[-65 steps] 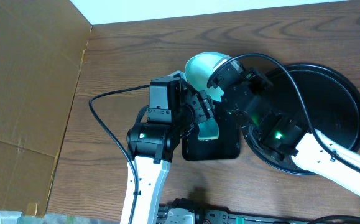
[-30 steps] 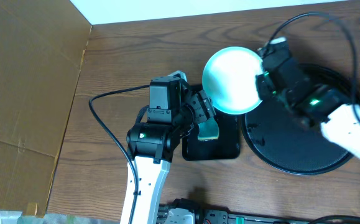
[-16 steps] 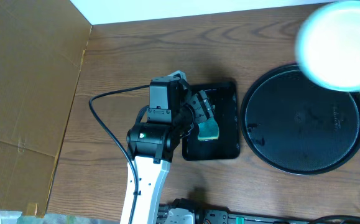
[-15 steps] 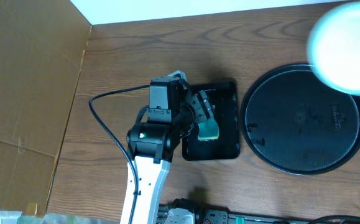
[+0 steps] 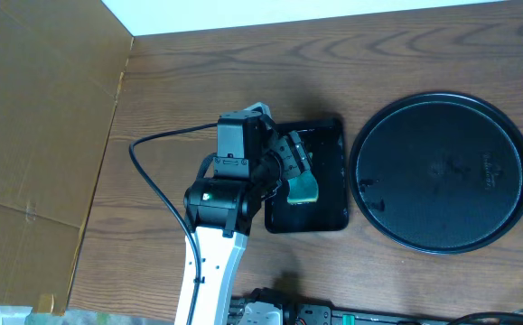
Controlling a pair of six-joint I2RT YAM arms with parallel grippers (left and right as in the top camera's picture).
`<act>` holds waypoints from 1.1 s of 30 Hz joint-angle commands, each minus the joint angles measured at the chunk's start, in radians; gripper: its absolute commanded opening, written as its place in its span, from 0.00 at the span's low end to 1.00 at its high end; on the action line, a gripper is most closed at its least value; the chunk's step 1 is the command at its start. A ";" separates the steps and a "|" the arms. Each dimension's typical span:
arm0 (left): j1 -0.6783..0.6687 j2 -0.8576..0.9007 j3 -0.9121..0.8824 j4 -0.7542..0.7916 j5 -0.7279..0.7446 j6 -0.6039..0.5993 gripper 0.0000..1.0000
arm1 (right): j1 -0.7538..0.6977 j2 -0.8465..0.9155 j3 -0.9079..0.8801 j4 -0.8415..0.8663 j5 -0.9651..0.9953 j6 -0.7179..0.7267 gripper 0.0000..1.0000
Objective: Clean dirty plates on tray and stack at the side
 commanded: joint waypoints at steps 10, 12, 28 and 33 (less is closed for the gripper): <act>0.004 0.001 0.022 -0.002 -0.002 0.002 0.79 | -0.146 0.163 -0.051 -0.013 0.066 -0.017 0.02; 0.004 0.001 0.022 -0.002 -0.002 0.002 0.79 | -0.148 0.171 -0.051 -0.011 0.061 -0.017 0.23; 0.004 0.001 0.022 -0.002 -0.002 0.002 0.80 | -0.097 0.106 -0.051 0.011 -0.223 -0.166 0.45; 0.004 0.001 0.022 -0.002 -0.002 0.002 0.79 | -0.093 0.107 -0.051 -0.002 -0.102 -0.126 0.45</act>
